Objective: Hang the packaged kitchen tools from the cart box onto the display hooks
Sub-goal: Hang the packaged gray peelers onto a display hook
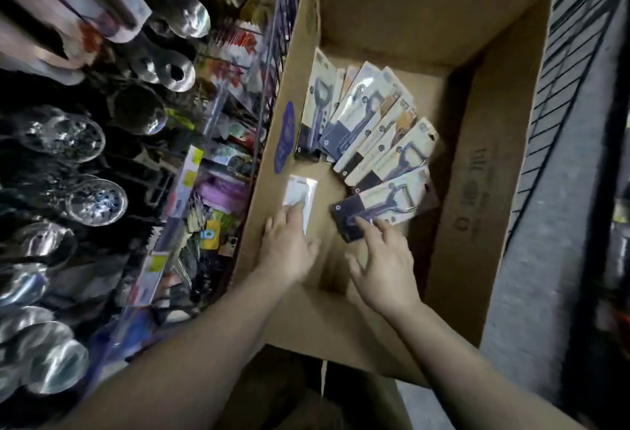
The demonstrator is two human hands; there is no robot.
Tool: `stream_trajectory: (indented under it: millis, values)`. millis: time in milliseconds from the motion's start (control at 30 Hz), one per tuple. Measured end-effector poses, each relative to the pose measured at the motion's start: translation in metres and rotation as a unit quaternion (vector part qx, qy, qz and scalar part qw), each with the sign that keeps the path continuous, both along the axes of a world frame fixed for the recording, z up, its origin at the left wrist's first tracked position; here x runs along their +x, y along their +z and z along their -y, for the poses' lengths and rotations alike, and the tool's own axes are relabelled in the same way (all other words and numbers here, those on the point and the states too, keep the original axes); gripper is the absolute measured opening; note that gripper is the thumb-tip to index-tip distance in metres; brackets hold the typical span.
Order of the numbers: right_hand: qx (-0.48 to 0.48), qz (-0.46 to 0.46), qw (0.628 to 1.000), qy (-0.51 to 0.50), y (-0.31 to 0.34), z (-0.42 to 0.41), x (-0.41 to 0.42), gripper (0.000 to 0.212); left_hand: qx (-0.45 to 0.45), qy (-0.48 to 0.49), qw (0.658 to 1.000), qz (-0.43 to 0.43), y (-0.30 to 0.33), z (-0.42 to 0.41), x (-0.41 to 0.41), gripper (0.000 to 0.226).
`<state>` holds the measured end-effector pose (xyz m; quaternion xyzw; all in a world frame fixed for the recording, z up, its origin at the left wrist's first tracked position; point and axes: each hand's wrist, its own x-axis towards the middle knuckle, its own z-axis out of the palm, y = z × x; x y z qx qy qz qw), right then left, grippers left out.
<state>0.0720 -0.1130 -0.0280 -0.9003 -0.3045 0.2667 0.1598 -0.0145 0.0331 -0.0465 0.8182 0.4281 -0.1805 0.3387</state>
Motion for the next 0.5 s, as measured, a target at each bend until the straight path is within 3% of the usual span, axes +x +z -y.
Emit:
stream_trajectory:
  millis: [233,500]
  values:
    - [0.015,-0.059,0.998,-0.035,-0.058,-0.055,0.04,0.062,-0.045,0.017,0.997,-0.053,-0.032,0.015,-0.019,0.083]
    - [-0.015,-0.256,0.966,-0.038,-0.111,-0.067,0.016,0.063,-0.069,0.197,0.975,-0.079,-0.09,0.01,0.006,0.093]
